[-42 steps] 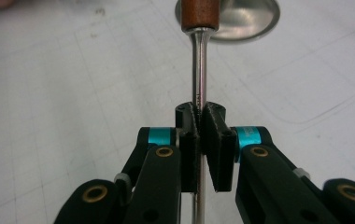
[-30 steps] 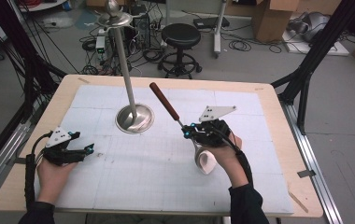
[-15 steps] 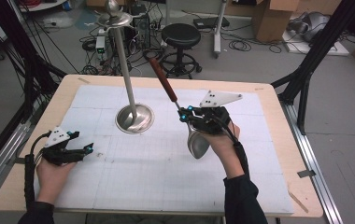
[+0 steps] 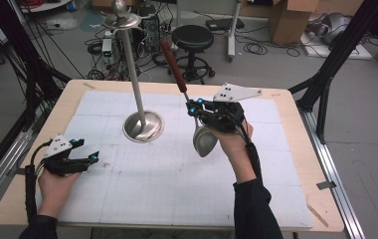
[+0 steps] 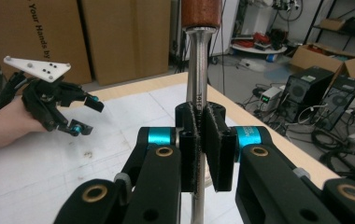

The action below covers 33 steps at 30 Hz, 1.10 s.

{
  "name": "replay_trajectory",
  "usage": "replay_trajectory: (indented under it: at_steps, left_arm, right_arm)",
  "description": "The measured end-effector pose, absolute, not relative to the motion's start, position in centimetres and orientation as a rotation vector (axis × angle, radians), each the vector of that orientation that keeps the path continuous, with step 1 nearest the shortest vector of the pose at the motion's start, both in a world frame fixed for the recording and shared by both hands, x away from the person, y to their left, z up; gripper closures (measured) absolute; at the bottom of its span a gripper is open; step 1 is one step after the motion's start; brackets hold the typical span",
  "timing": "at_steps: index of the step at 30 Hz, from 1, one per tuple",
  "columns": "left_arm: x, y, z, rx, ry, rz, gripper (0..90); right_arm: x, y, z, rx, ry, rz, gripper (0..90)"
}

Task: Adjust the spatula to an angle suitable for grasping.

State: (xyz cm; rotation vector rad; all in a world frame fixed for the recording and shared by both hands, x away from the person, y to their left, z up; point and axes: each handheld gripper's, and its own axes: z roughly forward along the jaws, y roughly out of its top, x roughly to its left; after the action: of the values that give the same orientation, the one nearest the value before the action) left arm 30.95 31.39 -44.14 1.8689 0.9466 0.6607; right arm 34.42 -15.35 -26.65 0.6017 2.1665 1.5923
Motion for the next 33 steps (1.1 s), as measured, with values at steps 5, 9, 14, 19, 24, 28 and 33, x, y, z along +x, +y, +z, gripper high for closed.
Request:
replay_trajectory:
  at_steps: [5, 9, 14, 19, 24, 28, 33]
  left_arm:
    - [30.9, 31.5, -44.1, 1.859, 0.944, 0.663, 25.6]
    - [30.9, 31.6, -44.0, 1.853, 0.944, 0.662, 25.6]
    - [30.8, 31.7, -43.9, 1.839, 0.941, 0.663, 25.6]
    - [30.8, 31.7, -43.8, 1.827, 0.936, 0.664, 25.6]
    - [30.8, 31.7, -43.8, 1.821, 0.935, 0.665, 25.6]
    - [30.8, 31.8, -43.8, 1.825, 0.935, 0.666, 25.5]
    - [30.8, 31.7, -43.8, 1.824, 0.936, 0.664, 25.6]
  right_arm:
    - [34.6, -14.9, -25.9, 0.59, 2.154, 1.591, 84.7]
    - [34.9, -14.5, -25.2, 0.58, 2.141, 1.596, 84.7]
    - [35.3, -13.9, -24.6, 0.581, 2.125, 1.595, 84.7]
    - [35.8, -13.6, -24.2, 0.591, 2.099, 1.608, 84.7]
    - [36.5, -13.3, -24.4, 0.621, 2.104, 1.601, 84.7]
    - [37.0, -13.1, -24.7, 0.631, 2.103, 1.599, 84.7]
    - [37.4, -13.0, -25.0, 0.639, 2.111, 1.602, 84.7]
